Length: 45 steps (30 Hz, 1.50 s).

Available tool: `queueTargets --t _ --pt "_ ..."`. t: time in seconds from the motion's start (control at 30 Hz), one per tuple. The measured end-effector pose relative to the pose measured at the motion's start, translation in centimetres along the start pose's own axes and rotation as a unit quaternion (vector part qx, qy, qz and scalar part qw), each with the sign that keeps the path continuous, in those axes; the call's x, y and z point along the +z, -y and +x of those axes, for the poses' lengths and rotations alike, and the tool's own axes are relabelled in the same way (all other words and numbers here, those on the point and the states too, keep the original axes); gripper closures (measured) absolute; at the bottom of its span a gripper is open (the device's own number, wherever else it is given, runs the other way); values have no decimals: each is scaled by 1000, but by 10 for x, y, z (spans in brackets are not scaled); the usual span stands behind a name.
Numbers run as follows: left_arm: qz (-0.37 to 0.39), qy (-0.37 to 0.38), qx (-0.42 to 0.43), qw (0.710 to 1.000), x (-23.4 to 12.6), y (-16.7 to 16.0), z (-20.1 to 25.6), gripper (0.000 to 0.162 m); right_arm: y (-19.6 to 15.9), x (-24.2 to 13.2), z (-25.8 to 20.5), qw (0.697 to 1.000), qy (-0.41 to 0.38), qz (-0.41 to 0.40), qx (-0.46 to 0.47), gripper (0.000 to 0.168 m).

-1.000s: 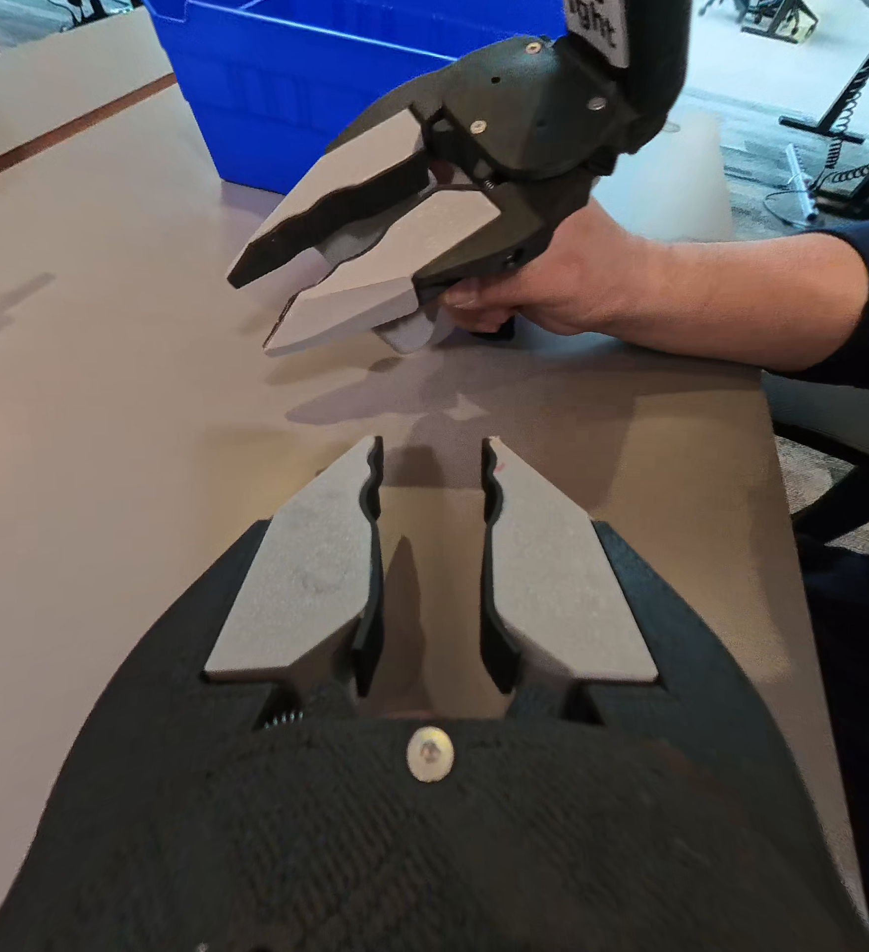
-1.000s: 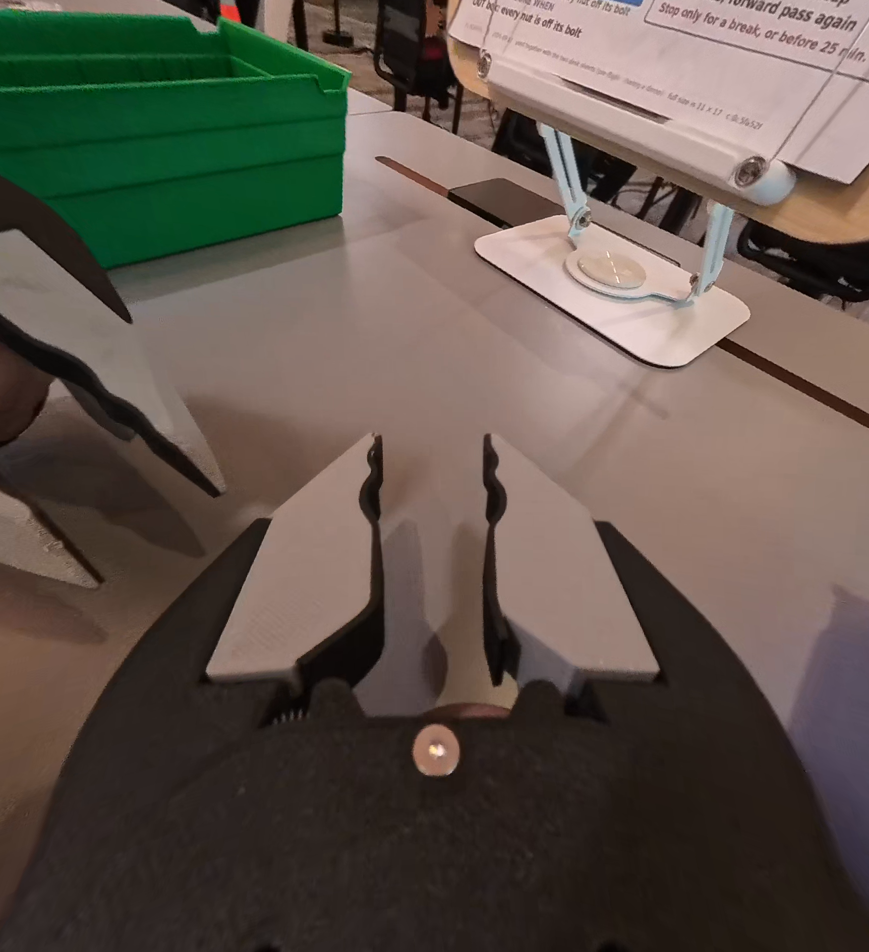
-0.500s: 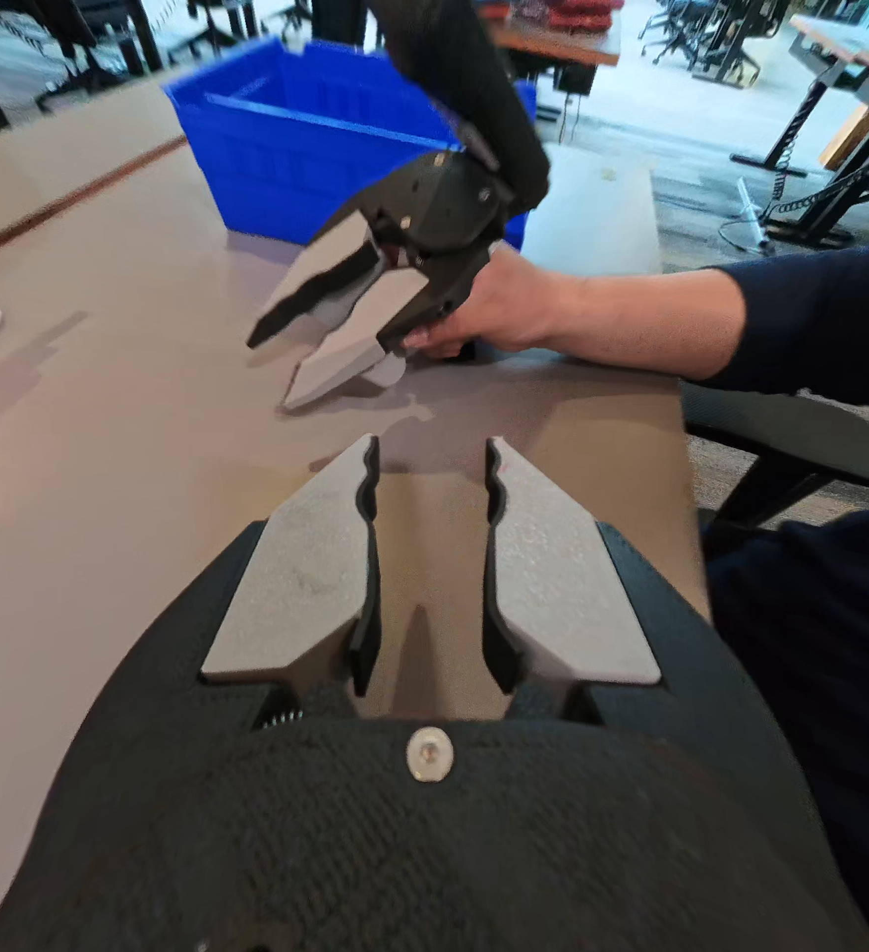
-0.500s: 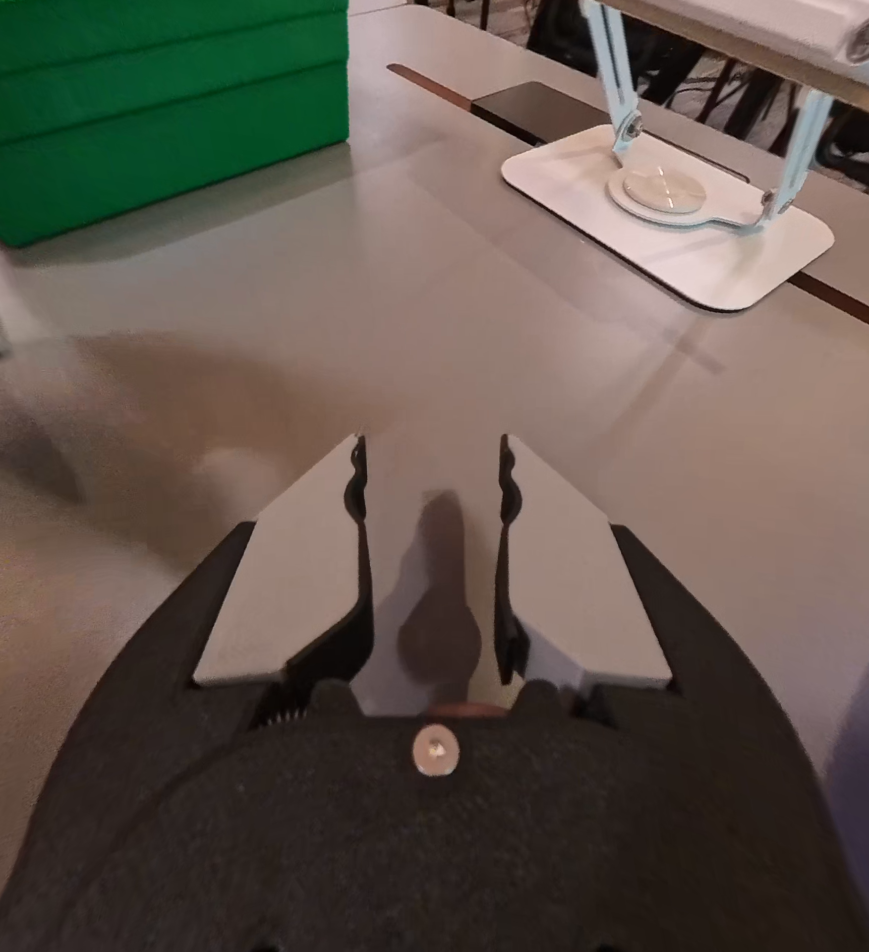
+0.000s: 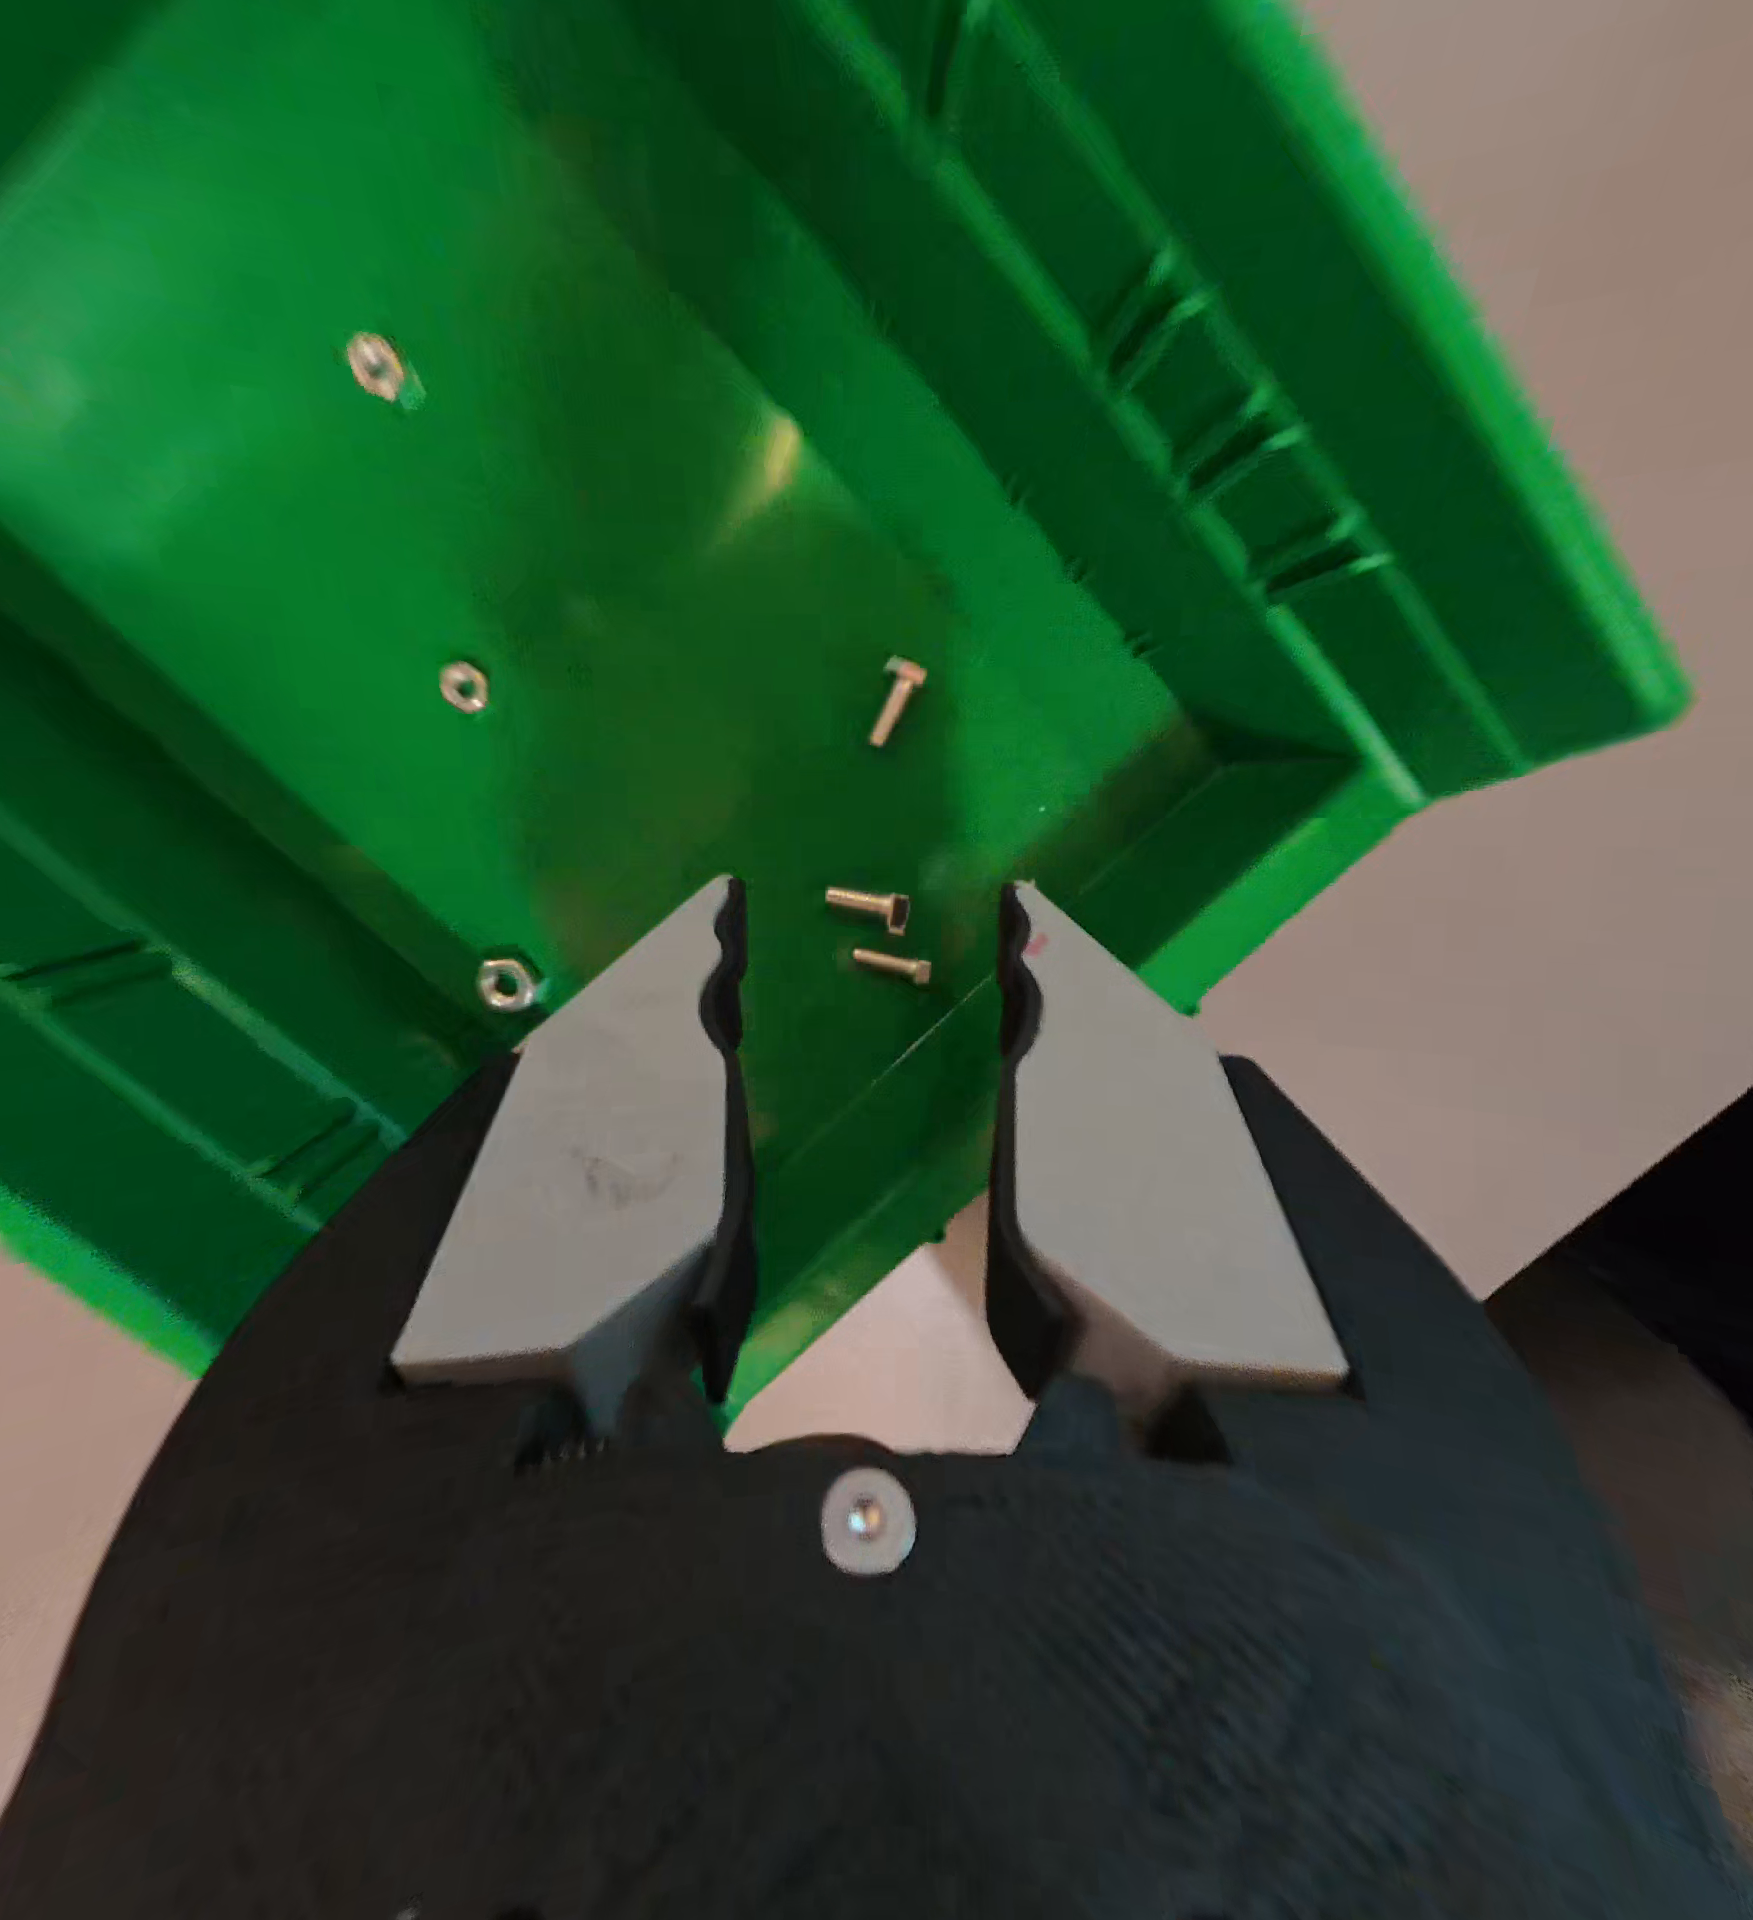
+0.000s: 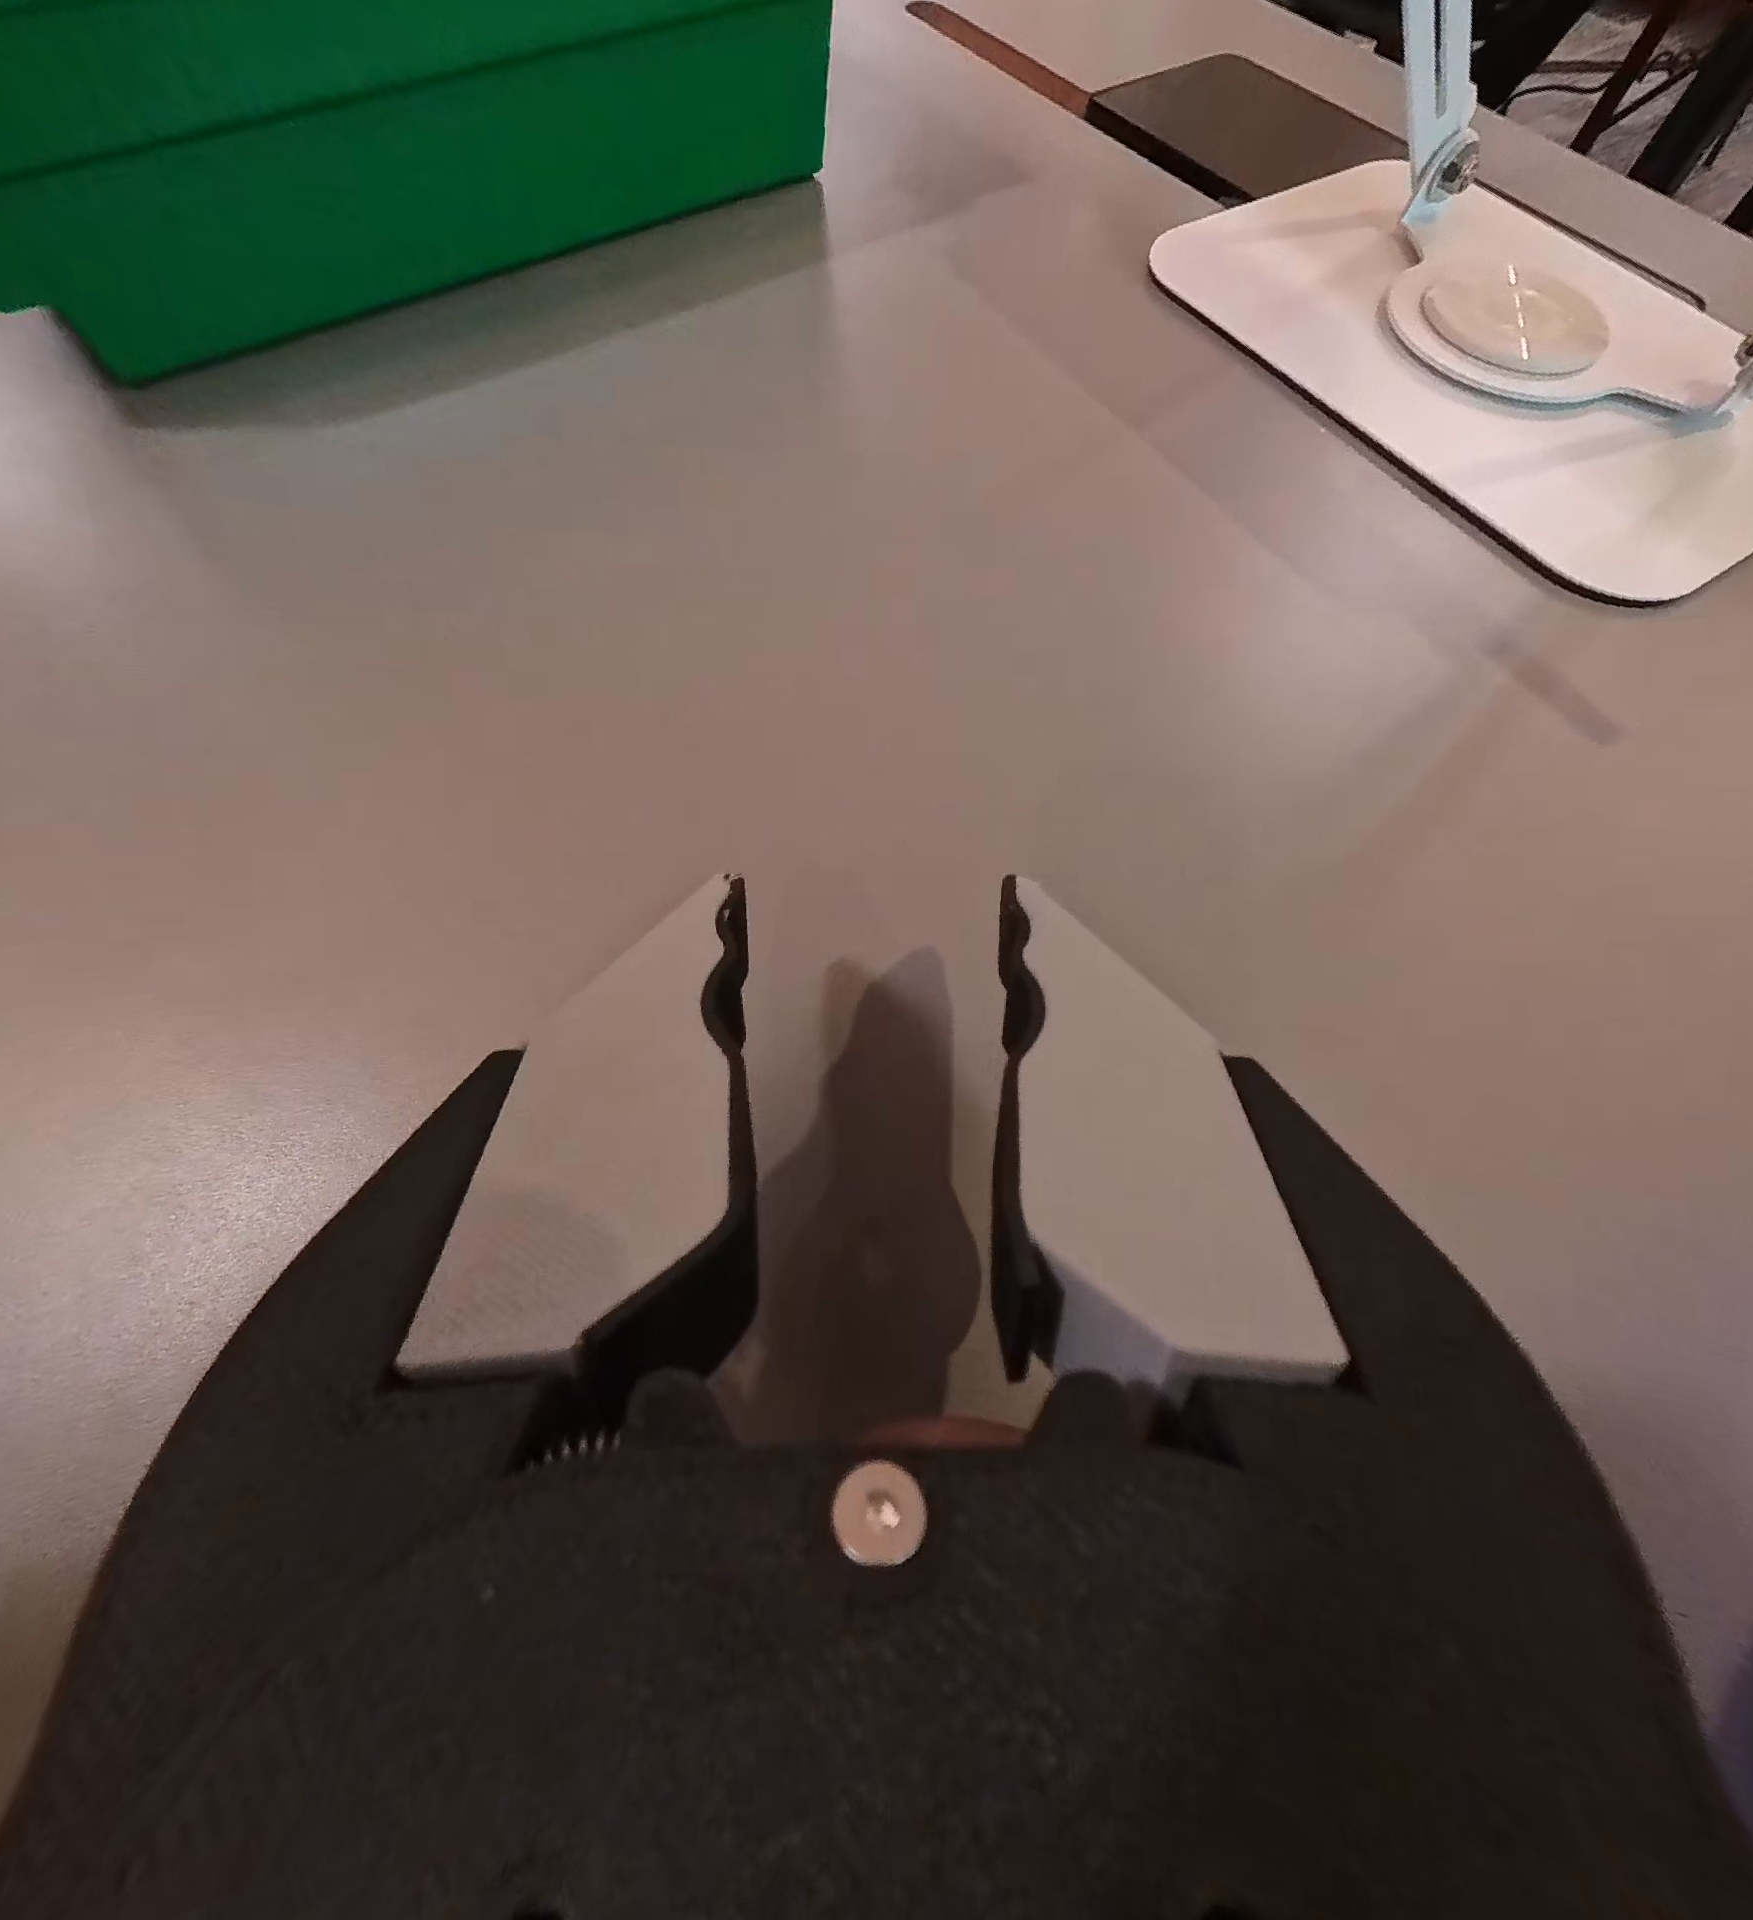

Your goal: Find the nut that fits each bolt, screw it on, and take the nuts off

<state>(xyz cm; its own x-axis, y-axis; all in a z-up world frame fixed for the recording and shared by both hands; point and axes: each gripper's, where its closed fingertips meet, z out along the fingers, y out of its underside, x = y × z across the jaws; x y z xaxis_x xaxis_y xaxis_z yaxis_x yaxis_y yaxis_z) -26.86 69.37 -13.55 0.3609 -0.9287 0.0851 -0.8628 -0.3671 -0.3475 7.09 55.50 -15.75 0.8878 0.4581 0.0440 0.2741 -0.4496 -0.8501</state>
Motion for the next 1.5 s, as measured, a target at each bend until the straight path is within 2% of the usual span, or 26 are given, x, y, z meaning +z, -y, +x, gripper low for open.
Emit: queueTargets --t 0.13,0.23,0.4,0.63,0.67,0.7,0.73,0.9,1.1,1.2,1.23,1.3,1.33,1.5 --pt "-79 -10 12 997 23 -24 -5 114 1 -1 1 1000 -1 4 5 123" --pt "-104 -31 35 994 29 -30 2 114 1 -1 2 1000 1 7 13 124" --pt "-138 -17 55 989 39 -35 -5 119 2 -1 2 1000 2 8 14 124" --pt "-132 2 61 989 41 -31 -10 129 1 -1 1 1000 2 6 10 126" --pt "-133 7 67 989 41 -31 -11 135 1 -1 0 1000 3 6 9 126" --pt "-137 1 76 988 41 -33 -9 154 1 -1 0 1000 4 6 9 126" --pt "-132 4 83 988 42 -31 -9 157 2 -2 -1 1000 4 7 9 126" --pt "-127 11 84 988 42 -31 -8 156 1 -1 -4 1000 8 1 4 126" --pt "-123 21 73 990 41 -28 -11 139 1 0 -10 1000 14 0 -3 127" --pt "-112 -14 43 993 41 -25 -3 135 1 0 -10 1000 12 -1 -8 128" --pt "-113 -20 35 993 41 -25 -2 137 1 0 -10 1000 12 0 -8 129" --pt "-124 -16 36 991 41 -29 -4 153 2 0 -11 1000 13 1 -8 129" --pt "-122 -13 38 992 41 -28 -4 156 2 0 -11 1000 13 2 -7 129" --pt "-131 7 50 990 39 -29 -6 157 2 0 -11 1000 14 1 -8 129"
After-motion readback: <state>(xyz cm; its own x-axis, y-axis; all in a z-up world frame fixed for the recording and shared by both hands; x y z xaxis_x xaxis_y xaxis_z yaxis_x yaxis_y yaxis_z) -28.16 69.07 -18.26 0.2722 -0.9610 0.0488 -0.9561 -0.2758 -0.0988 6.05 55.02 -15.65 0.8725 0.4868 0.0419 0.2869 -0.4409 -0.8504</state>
